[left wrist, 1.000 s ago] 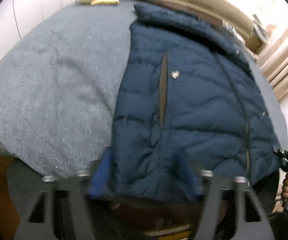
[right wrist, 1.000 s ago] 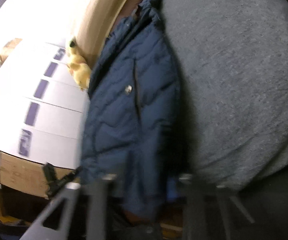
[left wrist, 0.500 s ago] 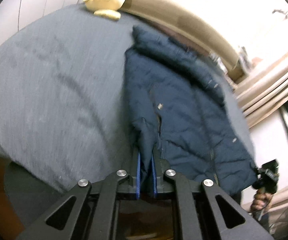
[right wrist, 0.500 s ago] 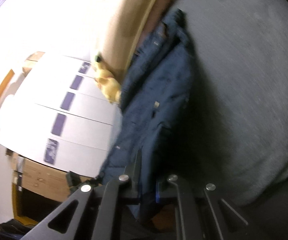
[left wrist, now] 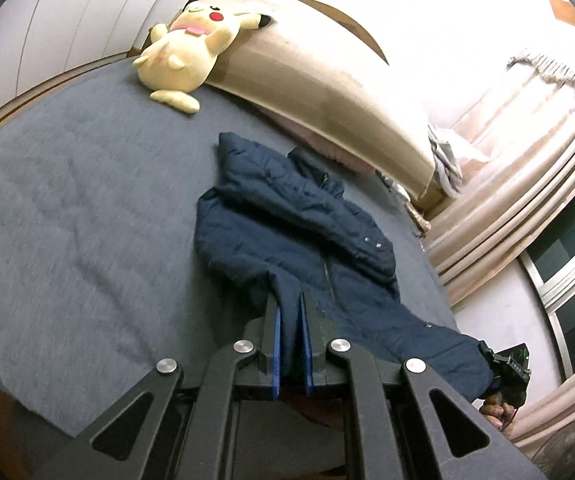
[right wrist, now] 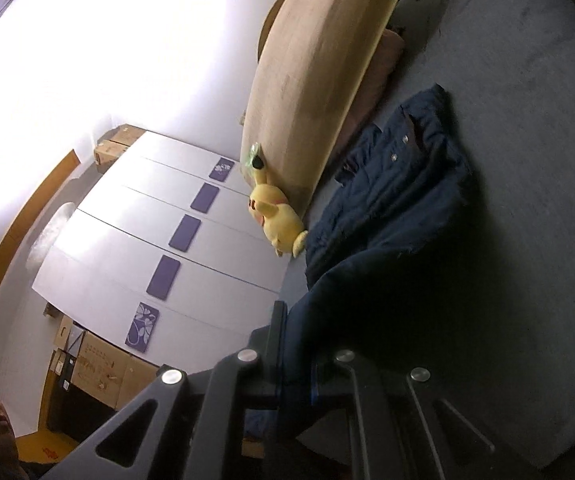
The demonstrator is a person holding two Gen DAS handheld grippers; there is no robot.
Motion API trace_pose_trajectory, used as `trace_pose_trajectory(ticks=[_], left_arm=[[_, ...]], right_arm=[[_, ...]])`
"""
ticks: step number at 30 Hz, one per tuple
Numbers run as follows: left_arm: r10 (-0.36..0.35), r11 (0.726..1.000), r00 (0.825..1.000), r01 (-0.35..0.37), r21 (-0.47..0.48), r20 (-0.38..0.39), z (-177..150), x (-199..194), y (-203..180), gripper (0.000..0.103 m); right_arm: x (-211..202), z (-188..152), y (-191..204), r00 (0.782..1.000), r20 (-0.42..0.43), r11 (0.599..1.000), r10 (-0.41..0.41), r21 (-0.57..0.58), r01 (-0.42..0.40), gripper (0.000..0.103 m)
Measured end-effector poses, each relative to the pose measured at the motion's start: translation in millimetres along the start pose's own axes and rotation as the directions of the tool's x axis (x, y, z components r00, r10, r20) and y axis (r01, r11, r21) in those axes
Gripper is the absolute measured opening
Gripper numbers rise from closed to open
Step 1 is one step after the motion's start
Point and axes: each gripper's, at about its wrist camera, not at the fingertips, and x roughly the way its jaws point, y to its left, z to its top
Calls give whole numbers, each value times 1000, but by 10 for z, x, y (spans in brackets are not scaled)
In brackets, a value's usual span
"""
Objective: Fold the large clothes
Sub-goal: 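Lift the hem with both grippers and fold it toward the collar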
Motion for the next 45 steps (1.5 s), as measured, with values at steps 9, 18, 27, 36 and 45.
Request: trace_pose_trajectory(ticks=[9,18,27,36,45], left_arm=[[-36,999,998,37,-11,53,307,57,-109,9],[-40,999,993,44,-29,108,626,151,-195,9],[12,999,989,-5,-45,148,898,301,-279,9],[96,995,985,-90,-43,145,1059,497,-344,9],[143,990,980,-139,-39,139,1173,673,-332,8]], right_arm=[[164,343,151,999,43,999,17,-28,-15,9],[358,688,311,997,79,999,27,-45,-23,9],[582,1020,375,992,126,999,15,-38,-10,9],[796,1244,321,991,133,999,-19,-33,23,9],[920,1391,255,988,140,998,-58,-22,62,9]])
